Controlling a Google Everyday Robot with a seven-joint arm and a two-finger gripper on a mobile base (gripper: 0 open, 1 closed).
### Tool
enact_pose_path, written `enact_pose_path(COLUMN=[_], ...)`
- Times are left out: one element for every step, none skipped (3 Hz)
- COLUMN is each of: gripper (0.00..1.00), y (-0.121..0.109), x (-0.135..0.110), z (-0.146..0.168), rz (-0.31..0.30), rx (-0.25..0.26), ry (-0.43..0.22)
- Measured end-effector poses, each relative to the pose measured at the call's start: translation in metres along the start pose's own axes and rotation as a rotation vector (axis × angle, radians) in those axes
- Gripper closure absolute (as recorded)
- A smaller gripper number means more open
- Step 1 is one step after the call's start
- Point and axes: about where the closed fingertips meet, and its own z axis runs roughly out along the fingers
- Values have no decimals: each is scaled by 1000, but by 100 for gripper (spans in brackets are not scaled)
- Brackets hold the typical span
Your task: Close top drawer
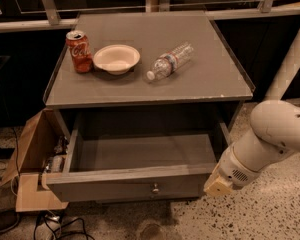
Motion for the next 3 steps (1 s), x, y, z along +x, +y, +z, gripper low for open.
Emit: enact_pose_path(gripper=[100,100,81], y=[-5,-10,-10], x=[-9,-18,-19], z=[13,22,22], rz=[-11,-20,-21], rx=[-8,-12,-12], ry=[-14,-21,-21])
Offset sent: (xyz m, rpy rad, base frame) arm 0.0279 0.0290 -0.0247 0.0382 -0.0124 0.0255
